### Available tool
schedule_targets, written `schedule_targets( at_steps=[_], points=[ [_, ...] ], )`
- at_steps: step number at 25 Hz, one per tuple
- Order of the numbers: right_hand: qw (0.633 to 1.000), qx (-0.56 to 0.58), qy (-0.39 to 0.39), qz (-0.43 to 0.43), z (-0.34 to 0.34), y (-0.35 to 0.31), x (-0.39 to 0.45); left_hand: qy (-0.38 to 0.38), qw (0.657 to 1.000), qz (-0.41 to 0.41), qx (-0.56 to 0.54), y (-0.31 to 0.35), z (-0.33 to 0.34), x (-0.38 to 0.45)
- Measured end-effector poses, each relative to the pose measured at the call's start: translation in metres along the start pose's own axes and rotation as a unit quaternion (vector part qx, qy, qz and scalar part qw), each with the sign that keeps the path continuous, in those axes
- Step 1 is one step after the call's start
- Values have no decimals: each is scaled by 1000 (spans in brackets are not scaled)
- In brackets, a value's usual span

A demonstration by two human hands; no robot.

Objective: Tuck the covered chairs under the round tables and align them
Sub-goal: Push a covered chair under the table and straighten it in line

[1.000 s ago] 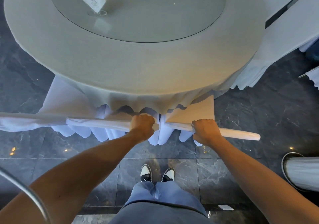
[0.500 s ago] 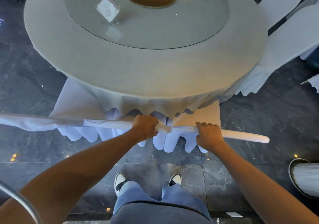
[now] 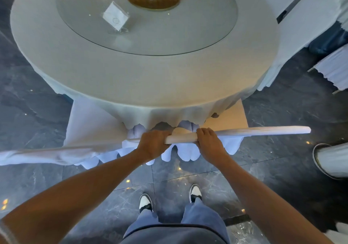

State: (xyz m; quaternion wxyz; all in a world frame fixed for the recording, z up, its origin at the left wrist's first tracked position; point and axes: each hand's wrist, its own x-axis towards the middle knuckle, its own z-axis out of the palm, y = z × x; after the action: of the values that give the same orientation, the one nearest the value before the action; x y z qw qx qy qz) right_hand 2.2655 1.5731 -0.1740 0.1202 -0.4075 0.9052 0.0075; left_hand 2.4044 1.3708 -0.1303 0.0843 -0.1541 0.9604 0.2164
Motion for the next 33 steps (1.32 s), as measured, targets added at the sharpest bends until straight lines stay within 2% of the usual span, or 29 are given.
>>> schedule_targets(
  at_steps=[4,11,16,20,22,24,27,30,33],
  points=[
    [1000,-26,-1,9,-3,-2,5,-14,1000,3,-20,-8,1,7],
    [1000,13,9,-2,-7,-1,3,-5,1000,-5,-3,-4,-2,3],
    [996,47,64,44,-5,-18,-8,26,999,7,-39,-9,-8,-24],
    [994,63,76,42,-10,-19,-22,-8,999,-3,-53,-4,-14,-29],
    [996,58,65,20,-15,-8,-30,-49,995,-19,-83,16,-22,-19],
    [998,35,42,-13,-26,12,-38,-86,991,-9,-98,44,-30,-2],
    [1000,27,5,3,-54,67,-47,-107,993,22,-49,102,-30,37],
    [997,54,-40,34,-82,137,-49,-139,990,12,15,159,-16,90],
    [984,125,-120,51,-108,216,-51,-212,977,37,17,221,-4,140]
  ],
)
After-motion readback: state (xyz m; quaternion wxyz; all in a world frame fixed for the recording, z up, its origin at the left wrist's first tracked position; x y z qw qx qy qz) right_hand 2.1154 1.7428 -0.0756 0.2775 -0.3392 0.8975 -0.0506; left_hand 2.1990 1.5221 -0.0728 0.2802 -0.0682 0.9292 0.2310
